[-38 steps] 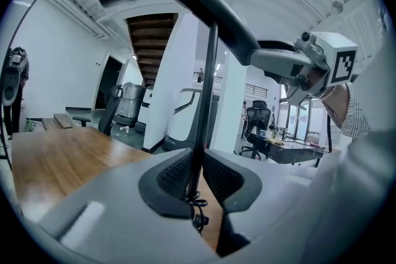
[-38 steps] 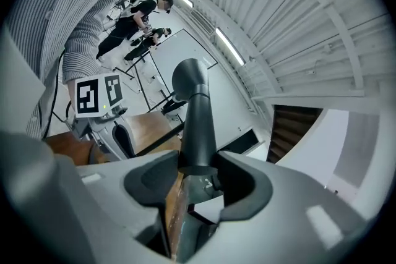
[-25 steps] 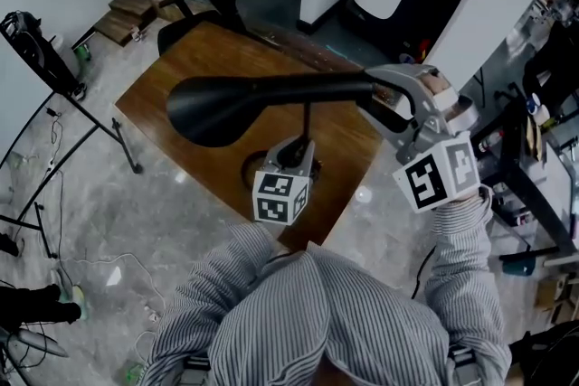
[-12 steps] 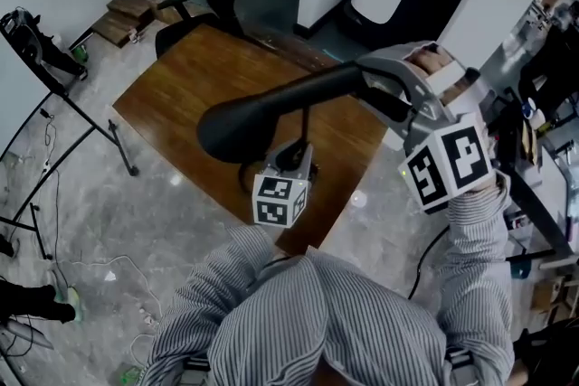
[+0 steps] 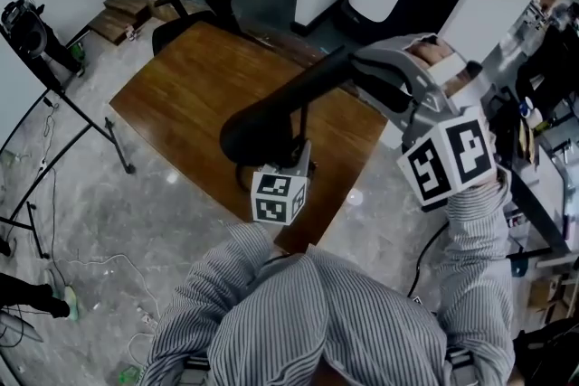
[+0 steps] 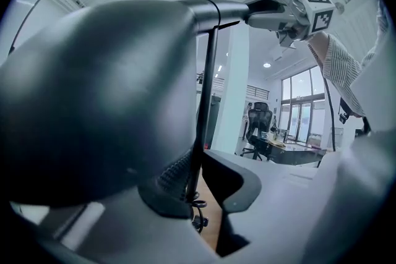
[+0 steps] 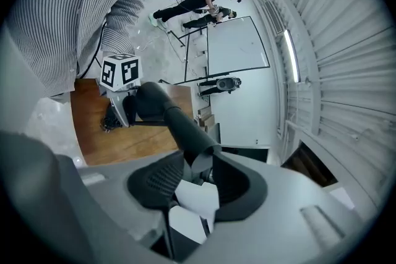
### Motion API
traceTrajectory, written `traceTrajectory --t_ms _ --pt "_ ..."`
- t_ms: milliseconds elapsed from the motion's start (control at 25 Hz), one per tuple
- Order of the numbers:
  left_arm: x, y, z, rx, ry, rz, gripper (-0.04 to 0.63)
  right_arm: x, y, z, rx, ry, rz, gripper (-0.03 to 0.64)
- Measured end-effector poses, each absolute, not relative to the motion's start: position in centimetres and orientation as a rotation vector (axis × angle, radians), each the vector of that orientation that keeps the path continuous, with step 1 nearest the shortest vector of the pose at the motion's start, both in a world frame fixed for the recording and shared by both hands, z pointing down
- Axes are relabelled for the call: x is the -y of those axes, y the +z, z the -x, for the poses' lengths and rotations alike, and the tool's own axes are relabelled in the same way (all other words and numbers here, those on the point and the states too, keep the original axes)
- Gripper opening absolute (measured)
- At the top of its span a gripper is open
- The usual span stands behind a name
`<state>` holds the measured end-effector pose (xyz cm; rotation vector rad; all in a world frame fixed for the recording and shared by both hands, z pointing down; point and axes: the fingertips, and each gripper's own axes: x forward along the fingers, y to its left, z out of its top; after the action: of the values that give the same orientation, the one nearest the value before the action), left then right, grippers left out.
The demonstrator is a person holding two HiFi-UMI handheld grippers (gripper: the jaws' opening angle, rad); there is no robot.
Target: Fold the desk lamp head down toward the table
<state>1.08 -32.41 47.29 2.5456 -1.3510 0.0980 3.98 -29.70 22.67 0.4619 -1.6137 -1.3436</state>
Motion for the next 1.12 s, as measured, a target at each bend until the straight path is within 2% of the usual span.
traceTrajectory --t_ms 240,480,720,920,1120 --pt "32.4 47.1 -1.1 1.359 0.105 -2.549 0.043 29.9 22.5 -4.3 1.73 -1.304 -0.559 0.144" --pt "31.2 47.1 -0.6 1.36 0.078 -2.512 0.049 30.2 23.1 -6.5 2.087 -1.136 -0.899 0.146" --pt "28.3 46.9 0.3 1.312 0.071 -2.491 0.038 28.4 26.9 -8.0 2.504 -0.773 -1.18 0.144" --pt "26.5 45.6 1.5 1.327 0.037 -2.5 0.014 27.1 32.5 -7.2 2.675 -0.422 -1.309 0.08" --pt "24.8 44.6 2.2 1.321 0.02 -2.503 0.005 24.8 37.9 -4.8 2.776 -0.159 -1.278 0.066"
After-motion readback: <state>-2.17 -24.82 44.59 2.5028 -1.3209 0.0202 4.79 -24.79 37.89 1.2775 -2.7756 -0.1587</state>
